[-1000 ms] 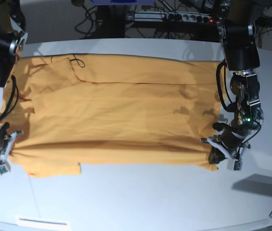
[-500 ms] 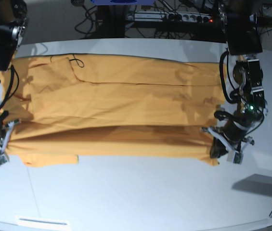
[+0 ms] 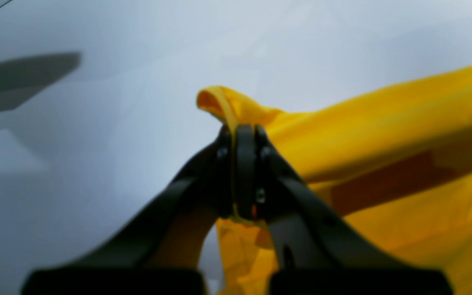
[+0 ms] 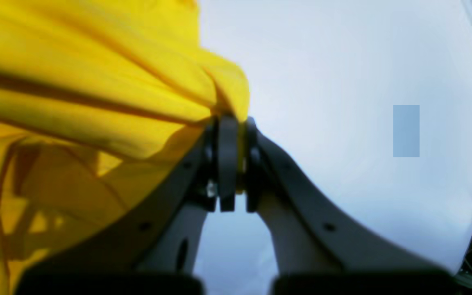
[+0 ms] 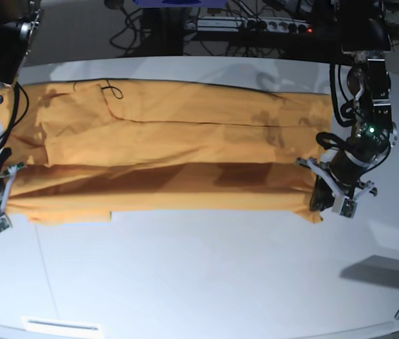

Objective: Fold the T-shirt properly
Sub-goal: 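Lift the held hem with both grippers and fold it toward the collar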

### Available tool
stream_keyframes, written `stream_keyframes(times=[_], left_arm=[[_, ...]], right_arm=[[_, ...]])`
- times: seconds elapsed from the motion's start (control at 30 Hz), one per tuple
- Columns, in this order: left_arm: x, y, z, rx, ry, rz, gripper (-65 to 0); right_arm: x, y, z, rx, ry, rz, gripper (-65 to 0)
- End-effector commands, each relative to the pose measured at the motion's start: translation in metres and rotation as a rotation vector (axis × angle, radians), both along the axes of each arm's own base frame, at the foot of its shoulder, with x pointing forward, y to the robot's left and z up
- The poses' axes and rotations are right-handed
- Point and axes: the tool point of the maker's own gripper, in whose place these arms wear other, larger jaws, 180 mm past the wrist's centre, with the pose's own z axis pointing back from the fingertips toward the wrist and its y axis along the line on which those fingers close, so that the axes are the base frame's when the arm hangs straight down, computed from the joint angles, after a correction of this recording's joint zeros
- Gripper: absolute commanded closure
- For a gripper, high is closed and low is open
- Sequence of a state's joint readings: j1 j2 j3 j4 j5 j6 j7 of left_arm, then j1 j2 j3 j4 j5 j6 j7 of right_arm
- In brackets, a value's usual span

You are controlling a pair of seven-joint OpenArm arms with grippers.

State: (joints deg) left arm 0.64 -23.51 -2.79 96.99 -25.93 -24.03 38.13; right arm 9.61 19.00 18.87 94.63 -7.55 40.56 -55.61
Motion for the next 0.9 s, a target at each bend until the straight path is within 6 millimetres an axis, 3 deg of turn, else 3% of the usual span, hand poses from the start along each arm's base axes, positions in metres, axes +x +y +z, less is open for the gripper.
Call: stream_keyframes(times=[0.0,0.33,0.5,0.67,0.87], left_arm=[[0.004,0.004,0.018,0.011,-0.054,0.0,0.0],[-0.015,-0.001,0.007,0.033,-0.021,-0.022,0.0],[-0.024,0.002,0.004,0.146,-0.018,-0.027,0.0],[-0.031,-0.003,0.003,0.166,-0.016,-0.037,0.0],[-0.041,-0.003,-0.007,0.167,0.015,-0.039,0.0]], right_arm=[[0.002,-0.011,0.017,-0.038,-0.035,-0.021,-0.3],[-0.02,-0.01,0.003,-0.057,0.022,-0.025,-0.3],[-0.032,-0.009,-0.008,-0.049,0.05,-0.031,-0.3],[-0.043,-0.018,-0.001,-0.039,0.017,-0.085,-0.3],[-0.058,-0.017,-0.012,-0.044,0.054,-0.083,-0.3]])
